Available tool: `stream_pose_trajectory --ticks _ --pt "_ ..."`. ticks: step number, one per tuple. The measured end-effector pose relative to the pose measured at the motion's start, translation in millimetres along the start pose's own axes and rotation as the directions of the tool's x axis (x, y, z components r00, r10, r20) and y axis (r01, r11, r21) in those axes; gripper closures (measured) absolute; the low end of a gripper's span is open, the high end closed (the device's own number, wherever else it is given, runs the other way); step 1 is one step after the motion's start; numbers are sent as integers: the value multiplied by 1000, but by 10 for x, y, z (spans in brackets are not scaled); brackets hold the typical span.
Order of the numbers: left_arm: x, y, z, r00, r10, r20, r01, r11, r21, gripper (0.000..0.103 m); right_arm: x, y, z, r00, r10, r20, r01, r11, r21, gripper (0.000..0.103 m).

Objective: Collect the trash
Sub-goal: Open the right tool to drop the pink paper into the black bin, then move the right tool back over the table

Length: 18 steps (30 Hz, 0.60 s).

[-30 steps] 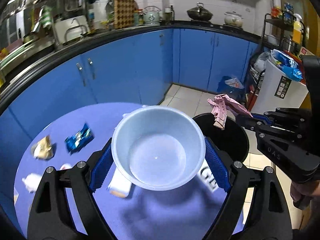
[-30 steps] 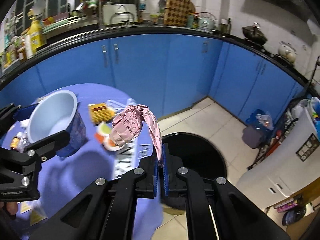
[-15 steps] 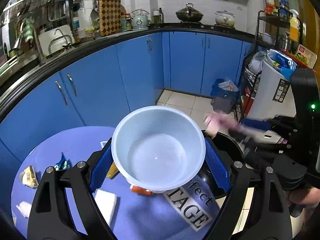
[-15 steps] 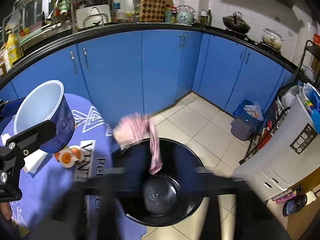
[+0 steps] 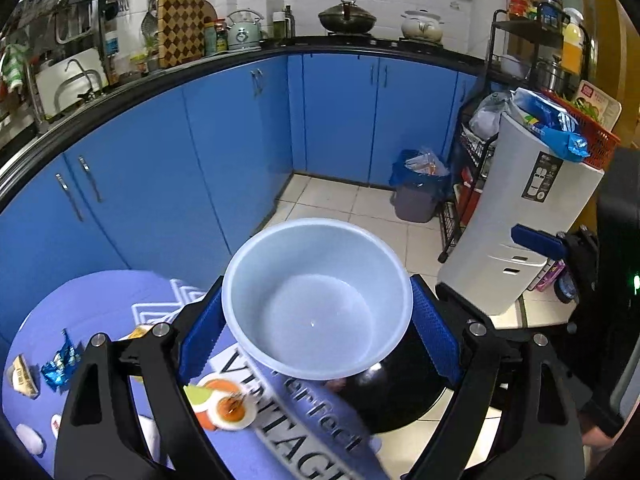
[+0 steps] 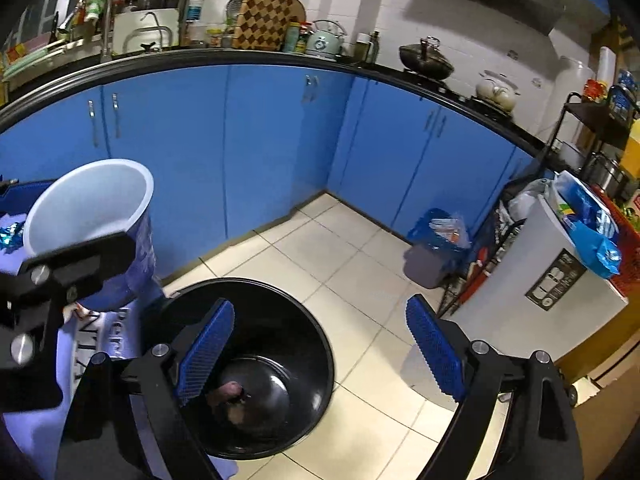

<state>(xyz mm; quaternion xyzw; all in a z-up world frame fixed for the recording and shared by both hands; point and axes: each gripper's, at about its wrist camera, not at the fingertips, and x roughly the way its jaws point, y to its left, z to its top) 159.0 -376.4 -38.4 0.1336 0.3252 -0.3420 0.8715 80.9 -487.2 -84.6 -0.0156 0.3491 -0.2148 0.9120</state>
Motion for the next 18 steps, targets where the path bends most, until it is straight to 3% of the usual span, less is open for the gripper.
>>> stream_pose_trajectory --ticks 2,3,4,10,18 --pt "48 -41 47 1000 -7 -1 7 1000 4 14 17 -46 -19 1000 -12 -9 12 1000 11 17" --pt "58 -53 64 1000 -3 4 3 1000 7 5 32 -73 -29 1000 -15 -14 15 1000 17 17" --pt "60 -67 82 1000 7 17 -7 1000 7 4 48 -102 -43 1000 -16 -21 16 1000 24 17" --pt "73 7 56 1000 9 7 -9 1000 -3 4 92 -91 -110 999 5 -43 -3 999 39 17" --pt "-224 532 -339 995 98 -34 -100 992 -80 4 -56 323 -139 981 192 -41 -191 981 18 17"
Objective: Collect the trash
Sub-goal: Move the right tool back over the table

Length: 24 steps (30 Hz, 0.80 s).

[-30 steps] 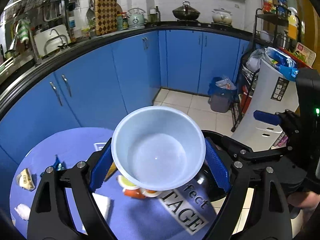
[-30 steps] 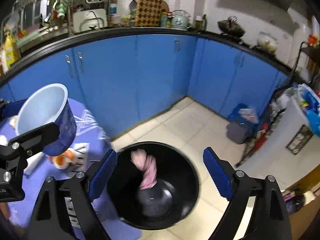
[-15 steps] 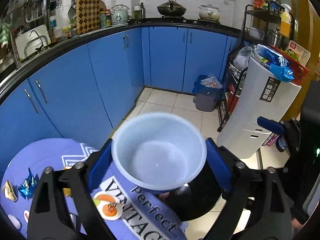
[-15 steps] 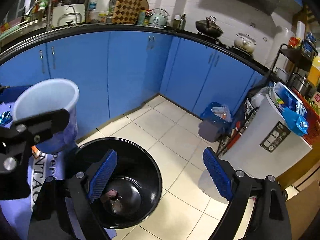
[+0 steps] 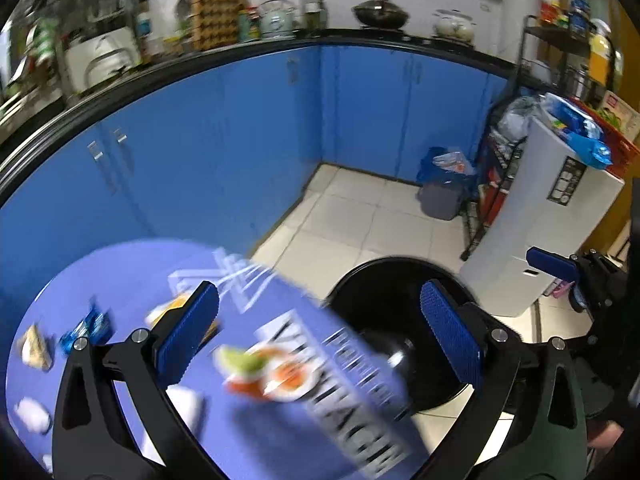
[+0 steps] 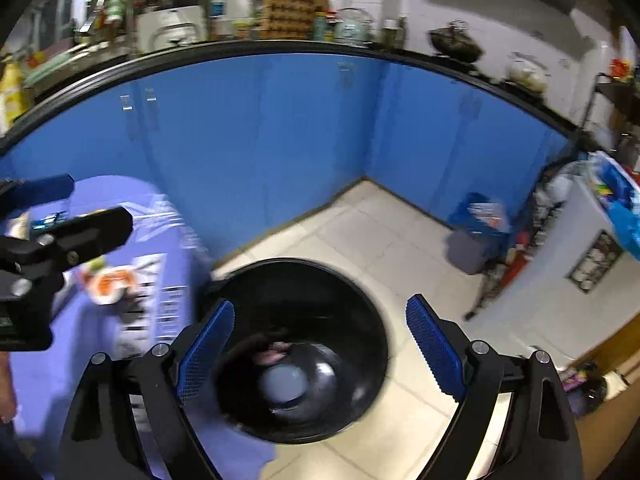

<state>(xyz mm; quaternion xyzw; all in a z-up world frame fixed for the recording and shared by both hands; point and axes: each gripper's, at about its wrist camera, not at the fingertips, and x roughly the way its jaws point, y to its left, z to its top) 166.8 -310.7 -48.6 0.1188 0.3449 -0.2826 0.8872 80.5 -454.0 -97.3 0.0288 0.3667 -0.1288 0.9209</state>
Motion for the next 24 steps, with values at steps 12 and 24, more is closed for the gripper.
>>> stream_pose_trajectory --ticks 12,24 --pt "-718 1237 -902 966 249 -65 -257 946 -200 4 -122 1166 -38 970 236 -51 -241 963 -124 17" --pt "-1400 1945 -1902 932 332 -145 -362 854 -373 4 -387 2295 -264 926 360 -111 -377 887 -268 17"
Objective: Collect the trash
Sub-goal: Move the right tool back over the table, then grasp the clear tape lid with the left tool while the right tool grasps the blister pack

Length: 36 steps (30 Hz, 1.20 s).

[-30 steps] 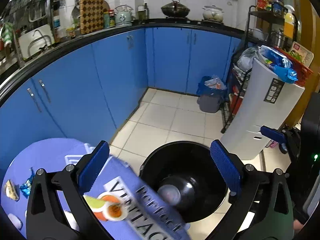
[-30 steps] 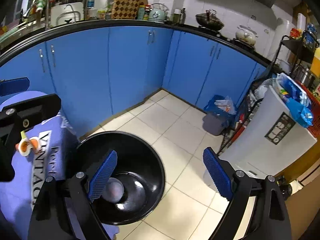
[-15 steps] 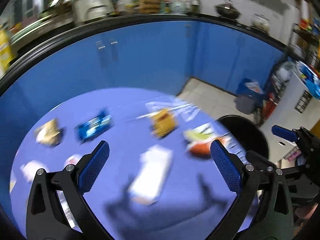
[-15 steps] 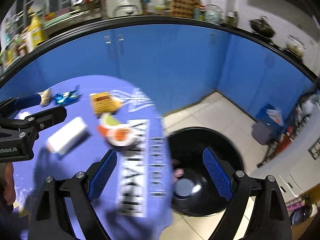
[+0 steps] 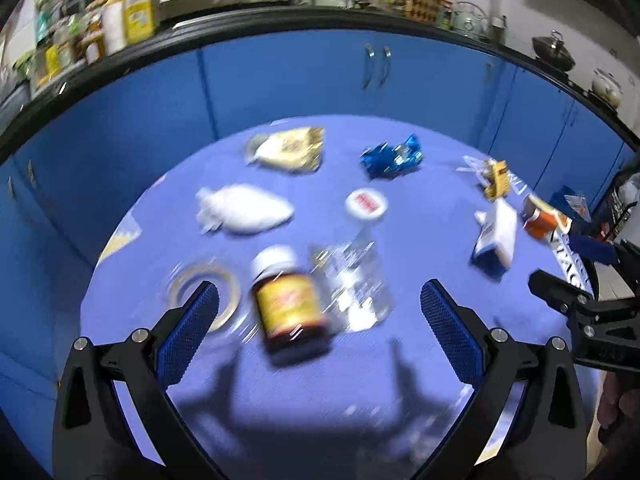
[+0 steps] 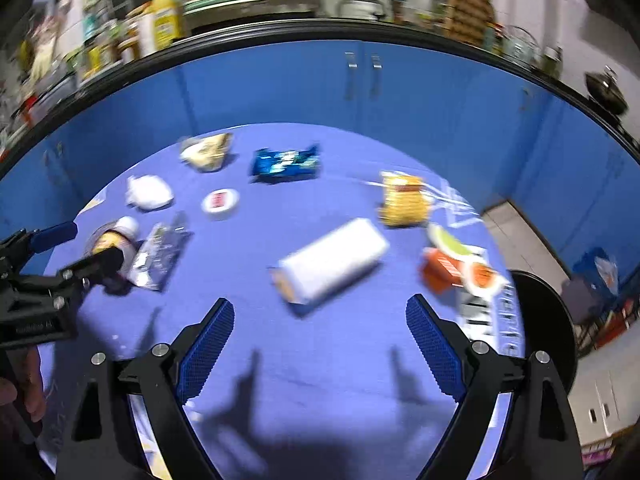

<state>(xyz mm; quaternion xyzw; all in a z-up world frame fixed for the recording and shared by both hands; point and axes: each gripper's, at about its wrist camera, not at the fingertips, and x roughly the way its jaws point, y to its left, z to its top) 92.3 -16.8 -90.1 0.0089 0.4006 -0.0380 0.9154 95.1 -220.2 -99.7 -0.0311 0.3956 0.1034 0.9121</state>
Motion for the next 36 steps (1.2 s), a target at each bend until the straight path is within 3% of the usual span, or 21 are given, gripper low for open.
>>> stream_pose_trajectory --ticks 12,20,26,30,32,33,36 --pt "-15 808 -203 998 57 -23 -59 988 -140 4 387 736 136 998 53 -41 -57 993 -101 19" --pt "46 928 -271 999 39 -34 -44 988 -151 4 601 988 242 992 94 -79 -102 988 -111 29" --pt "84 1024 -284 998 39 -39 -46 984 -173 4 720 1101 260 988 121 -97 -133 982 -133 50" --pt "139 1032 -298 998 30 -50 -38 984 -174 4 729 1149 281 981 162 -109 -177 972 -151 82" --pt "179 1018 -308 998 15 -61 -25 985 -173 4 714 1171 275 983 150 -107 -167 970 -175 87" --pt "198 1008 -308 998 9 -64 -20 985 -171 4 714 1168 272 984 141 -108 -159 970 -182 96" --pt "283 942 -279 997 -4 -77 -7 989 -149 4 694 1079 257 987 122 -102 -138 976 -168 96"
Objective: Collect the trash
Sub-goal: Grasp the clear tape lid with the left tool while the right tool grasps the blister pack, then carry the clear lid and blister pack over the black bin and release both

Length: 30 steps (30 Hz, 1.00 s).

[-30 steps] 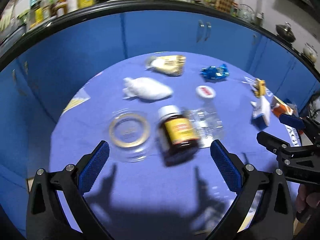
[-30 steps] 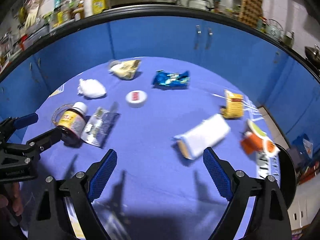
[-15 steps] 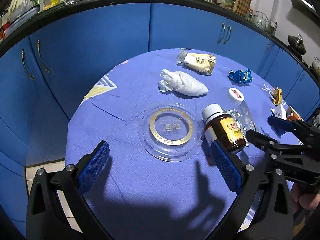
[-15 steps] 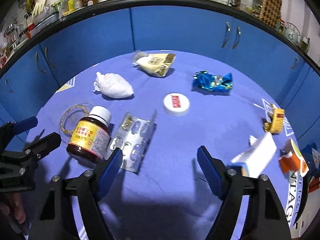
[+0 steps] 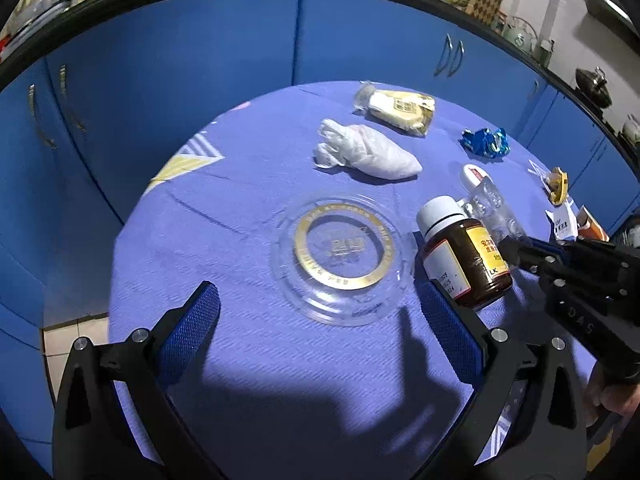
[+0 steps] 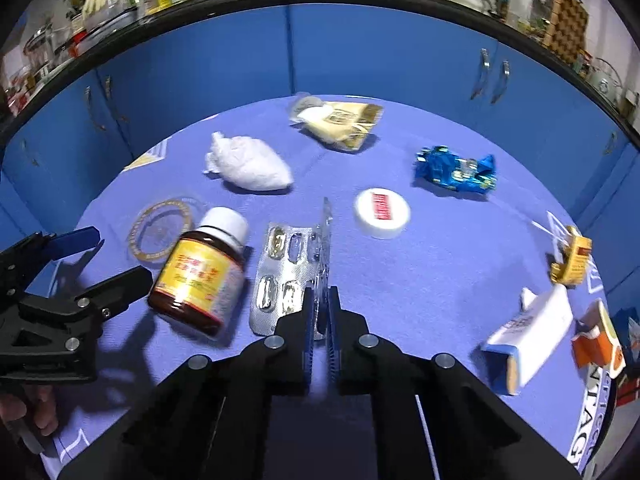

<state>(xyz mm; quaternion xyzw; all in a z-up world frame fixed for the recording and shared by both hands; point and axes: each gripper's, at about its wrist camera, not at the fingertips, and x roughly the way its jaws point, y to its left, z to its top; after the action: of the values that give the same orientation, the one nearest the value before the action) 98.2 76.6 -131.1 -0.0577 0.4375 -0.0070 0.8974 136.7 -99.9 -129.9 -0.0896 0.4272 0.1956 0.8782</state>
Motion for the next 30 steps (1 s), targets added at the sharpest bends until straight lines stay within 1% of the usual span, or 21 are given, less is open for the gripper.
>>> stream_pose_trajectory --ticks 4,8,14,15,17,18,23,27,30 --pt "105 -86 58 1000 -4 -21 5 1000 19 4 -20 -153 -24 1000 -20 -3 20 999 26 97" --pt "184 -189 102 999 19 -34 -17 998 60 4 -34 -260 -43 999 -32 -5 32 999 42 97" --pt "246 -226 141 999 41 -36 -38 997 73 4 -28 -299 -35 999 -32 1 32 999 44 97" --pt "258 -232 142 998 52 -36 -48 995 82 4 -14 -303 -26 1000 -31 1 31 998 46 97" --pt "254 -256 152 997 76 -28 -73 992 102 15 -1 -307 -16 1000 -31 3 30 998 46 97" --pt "248 -267 158 997 79 -26 -76 990 116 16 -1 -310 -14 1000 -30 4 30 998 47 97" --pt "206 -256 185 998 63 -26 -60 993 106 17 -71 -331 -17 999 -34 18 33 998 50 97" --pt "91 -301 198 998 67 9 -68 991 112 17 -193 -359 -28 998 -46 36 44 998 55 97" --pt "-45 -375 225 997 64 52 -70 990 125 17 -288 -400 -33 997 -59 51 56 996 65 97"
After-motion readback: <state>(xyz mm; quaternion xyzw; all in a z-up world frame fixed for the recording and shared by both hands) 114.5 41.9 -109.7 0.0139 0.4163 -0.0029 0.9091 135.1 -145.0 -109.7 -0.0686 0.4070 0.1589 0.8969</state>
